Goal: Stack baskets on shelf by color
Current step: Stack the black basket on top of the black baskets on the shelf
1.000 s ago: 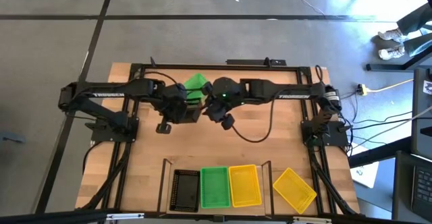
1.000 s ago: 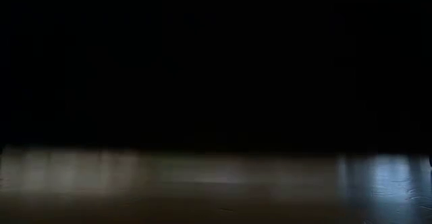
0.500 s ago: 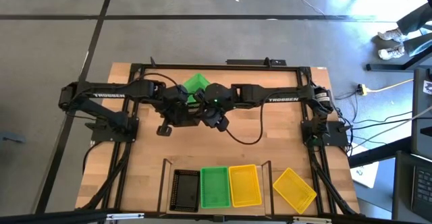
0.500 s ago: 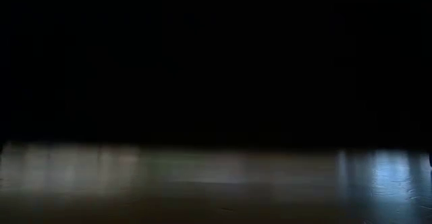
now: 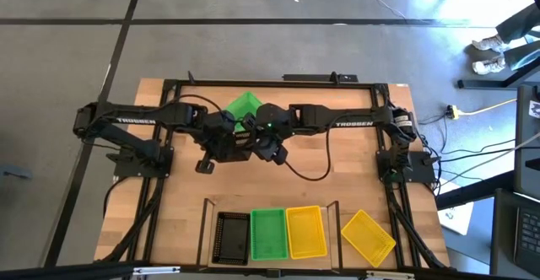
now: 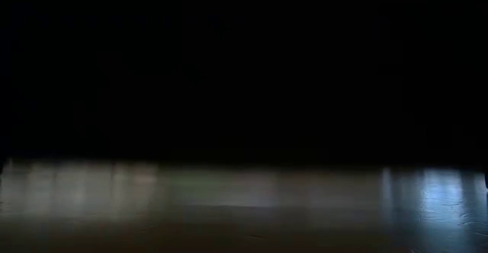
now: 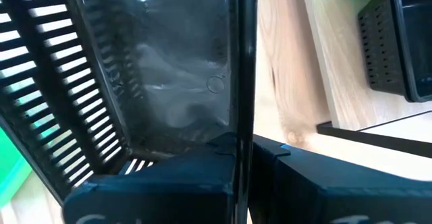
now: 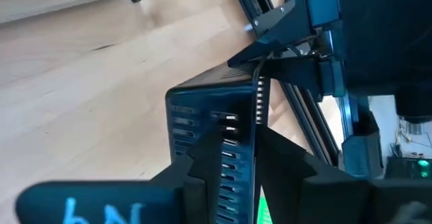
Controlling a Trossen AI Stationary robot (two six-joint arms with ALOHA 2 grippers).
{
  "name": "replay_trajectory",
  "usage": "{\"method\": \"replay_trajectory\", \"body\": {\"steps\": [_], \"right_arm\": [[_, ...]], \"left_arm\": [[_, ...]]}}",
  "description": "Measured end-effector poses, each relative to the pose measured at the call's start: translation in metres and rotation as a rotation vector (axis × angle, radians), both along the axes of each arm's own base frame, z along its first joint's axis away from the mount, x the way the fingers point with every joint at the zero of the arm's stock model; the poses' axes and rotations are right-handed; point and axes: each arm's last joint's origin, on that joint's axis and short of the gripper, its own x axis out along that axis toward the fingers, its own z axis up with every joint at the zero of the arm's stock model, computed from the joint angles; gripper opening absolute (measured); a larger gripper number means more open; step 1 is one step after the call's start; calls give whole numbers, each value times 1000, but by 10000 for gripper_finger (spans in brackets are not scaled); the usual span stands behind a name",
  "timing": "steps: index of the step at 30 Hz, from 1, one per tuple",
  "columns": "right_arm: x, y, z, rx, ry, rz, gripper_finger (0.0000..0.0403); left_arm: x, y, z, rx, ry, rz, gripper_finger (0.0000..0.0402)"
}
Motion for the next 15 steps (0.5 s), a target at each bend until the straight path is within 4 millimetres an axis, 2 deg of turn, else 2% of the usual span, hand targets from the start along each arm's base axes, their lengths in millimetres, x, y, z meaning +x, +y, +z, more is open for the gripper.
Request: {"method": "replay_trajectory", "body": {"steps": [9,15], "right_arm": [[-3,1,-3,28,43,42,86],[-4,2,-3,36,52,50,52]], "left_arm": [[1,-2,0,-4,-5,3,0],[1,-2,1,-7,-11,10,0]]}}
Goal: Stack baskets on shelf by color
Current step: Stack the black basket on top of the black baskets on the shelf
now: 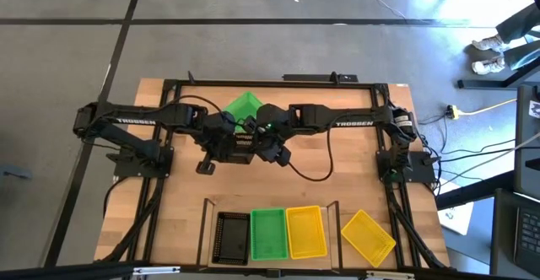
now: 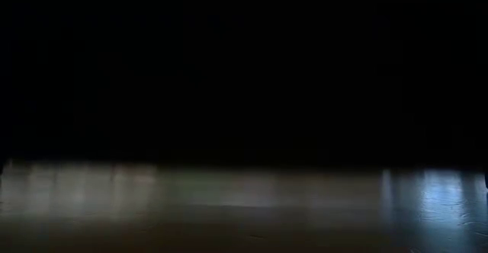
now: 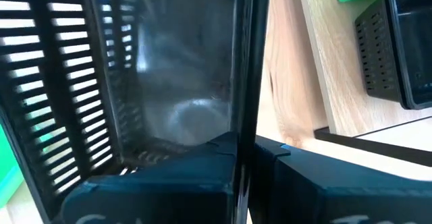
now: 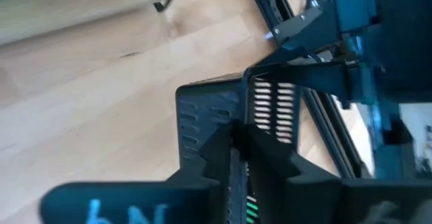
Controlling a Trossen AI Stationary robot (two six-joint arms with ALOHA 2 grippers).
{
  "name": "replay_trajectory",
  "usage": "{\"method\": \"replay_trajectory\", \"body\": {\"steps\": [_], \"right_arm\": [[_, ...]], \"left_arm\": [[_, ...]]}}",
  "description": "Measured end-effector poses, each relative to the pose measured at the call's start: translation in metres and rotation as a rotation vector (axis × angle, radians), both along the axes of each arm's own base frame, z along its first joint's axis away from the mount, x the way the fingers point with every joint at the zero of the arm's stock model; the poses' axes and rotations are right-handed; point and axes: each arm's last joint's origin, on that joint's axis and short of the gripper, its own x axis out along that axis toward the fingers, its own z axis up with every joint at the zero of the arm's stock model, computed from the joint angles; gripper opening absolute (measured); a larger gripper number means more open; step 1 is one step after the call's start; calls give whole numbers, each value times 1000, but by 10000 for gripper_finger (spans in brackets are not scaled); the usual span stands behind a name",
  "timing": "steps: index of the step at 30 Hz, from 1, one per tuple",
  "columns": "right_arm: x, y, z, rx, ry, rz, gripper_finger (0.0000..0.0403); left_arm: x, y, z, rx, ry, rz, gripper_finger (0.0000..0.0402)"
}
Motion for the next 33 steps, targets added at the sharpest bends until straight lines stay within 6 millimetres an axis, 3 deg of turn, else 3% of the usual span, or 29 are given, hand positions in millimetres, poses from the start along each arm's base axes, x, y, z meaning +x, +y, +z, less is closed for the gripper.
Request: {"method": "replay_trajectory", "body": {"steps": [7,17,33], "right_arm": [[0,2,-4,44,23,44,6],[9,3,-29,51,98,54,22],[10,3,-29,17,69,84,46]], "left_arm": [[1,0,1,-2,-16,-2,0],[2,0,1,-4,-30,1,0],[3,0,3,0,-44,5,0]]}}
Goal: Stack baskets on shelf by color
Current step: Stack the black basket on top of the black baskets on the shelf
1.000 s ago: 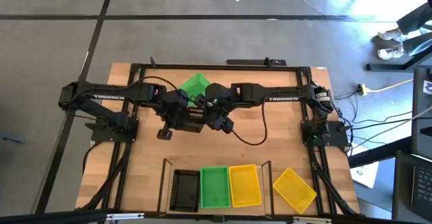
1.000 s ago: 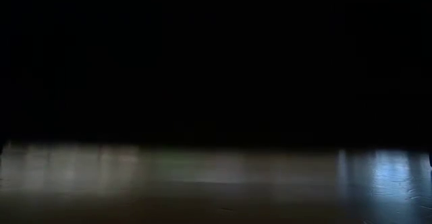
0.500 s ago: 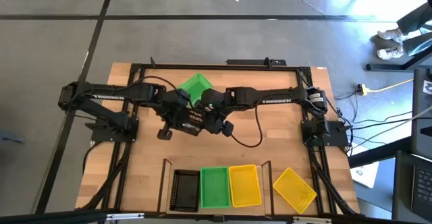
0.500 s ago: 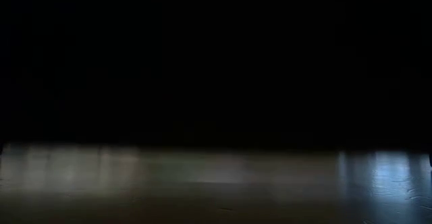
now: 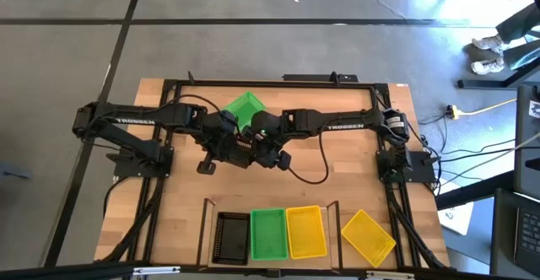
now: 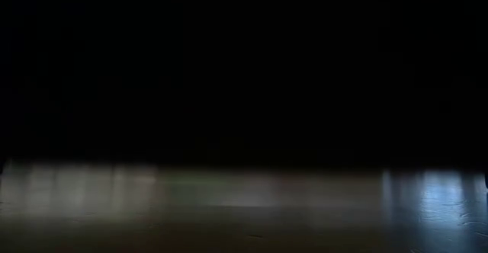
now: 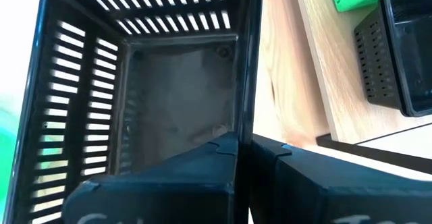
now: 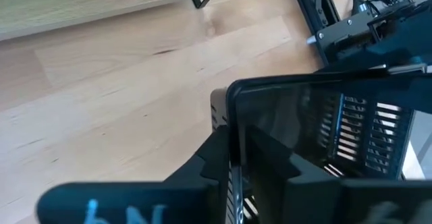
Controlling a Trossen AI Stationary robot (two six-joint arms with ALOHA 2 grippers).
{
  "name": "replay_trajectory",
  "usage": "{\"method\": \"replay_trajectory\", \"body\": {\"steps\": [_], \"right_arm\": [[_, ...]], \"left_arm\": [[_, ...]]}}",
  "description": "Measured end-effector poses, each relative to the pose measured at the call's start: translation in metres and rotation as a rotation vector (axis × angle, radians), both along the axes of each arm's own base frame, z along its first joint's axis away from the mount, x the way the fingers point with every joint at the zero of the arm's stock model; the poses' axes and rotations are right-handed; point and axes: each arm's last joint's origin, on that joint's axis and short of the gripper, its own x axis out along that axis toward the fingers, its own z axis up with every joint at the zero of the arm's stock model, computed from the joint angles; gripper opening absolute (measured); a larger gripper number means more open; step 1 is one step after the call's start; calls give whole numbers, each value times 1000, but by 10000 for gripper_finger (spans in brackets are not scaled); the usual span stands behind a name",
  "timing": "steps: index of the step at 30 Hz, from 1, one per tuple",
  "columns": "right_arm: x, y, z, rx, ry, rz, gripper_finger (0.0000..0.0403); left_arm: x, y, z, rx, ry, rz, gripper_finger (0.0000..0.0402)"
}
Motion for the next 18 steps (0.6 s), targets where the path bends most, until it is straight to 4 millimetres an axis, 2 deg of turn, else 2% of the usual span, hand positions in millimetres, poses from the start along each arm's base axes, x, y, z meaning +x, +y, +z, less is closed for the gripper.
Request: {"method": "replay_trajectory", "body": {"steps": [8,14,18], "right_arm": [[3,0,-4,0,-4,5,52],[3,1,-6,17,9,19,11],[2,1,-6,18,13,18,8]], "left_arm": [[1,0,0,0,-8,0,0],[1,0,2,1,-25,2,0],[1,0,2,-10,-22,19,0]]}}
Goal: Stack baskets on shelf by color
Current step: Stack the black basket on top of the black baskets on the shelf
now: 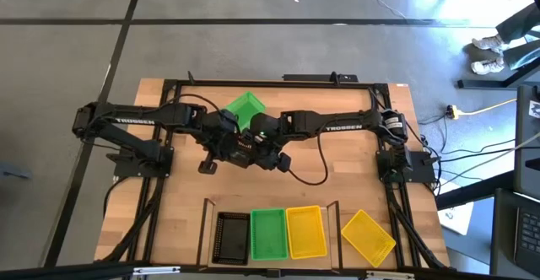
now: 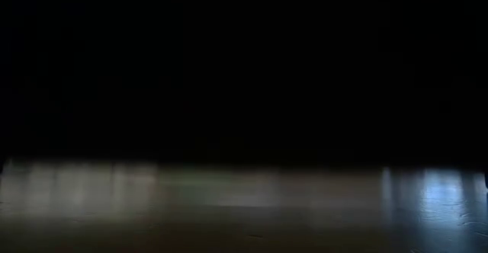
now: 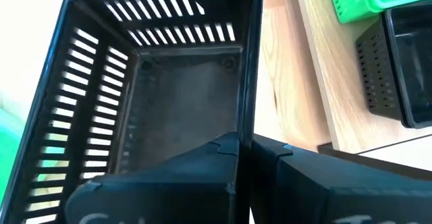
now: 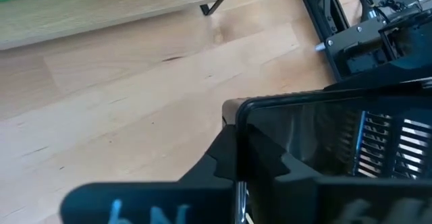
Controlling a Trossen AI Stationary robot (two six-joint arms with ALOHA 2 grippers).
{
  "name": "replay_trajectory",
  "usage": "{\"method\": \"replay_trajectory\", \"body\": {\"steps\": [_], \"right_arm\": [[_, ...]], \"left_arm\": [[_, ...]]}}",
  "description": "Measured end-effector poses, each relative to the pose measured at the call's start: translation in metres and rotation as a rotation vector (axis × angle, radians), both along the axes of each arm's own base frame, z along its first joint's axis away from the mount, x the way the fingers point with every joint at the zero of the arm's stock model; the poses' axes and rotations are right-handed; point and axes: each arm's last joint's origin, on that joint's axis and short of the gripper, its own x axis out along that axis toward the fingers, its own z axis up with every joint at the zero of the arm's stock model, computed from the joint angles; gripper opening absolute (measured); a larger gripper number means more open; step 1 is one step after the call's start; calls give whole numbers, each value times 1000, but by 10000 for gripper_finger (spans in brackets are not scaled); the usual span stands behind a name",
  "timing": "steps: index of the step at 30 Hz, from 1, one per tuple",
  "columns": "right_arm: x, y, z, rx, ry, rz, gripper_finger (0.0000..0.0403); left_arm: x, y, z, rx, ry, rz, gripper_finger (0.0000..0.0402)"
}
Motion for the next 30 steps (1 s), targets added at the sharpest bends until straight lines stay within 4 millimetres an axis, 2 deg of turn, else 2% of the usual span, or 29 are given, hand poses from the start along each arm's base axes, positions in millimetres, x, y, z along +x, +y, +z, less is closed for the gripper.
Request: {"method": "replay_trajectory", "body": {"steps": [7,16,20,30], "right_arm": [[0,-1,0,-27,9,-31,4],[0,0,0,-8,14,-78,2],[0,4,0,6,30,-125,2],[-1,25,-1,90,94,-305,2]], "left_arm": [[0,1,0,40,0,19,3],[2,2,2,53,-18,49,60],[1,2,1,16,0,103,68],[-22,-3,24,62,-106,39,69]]}}
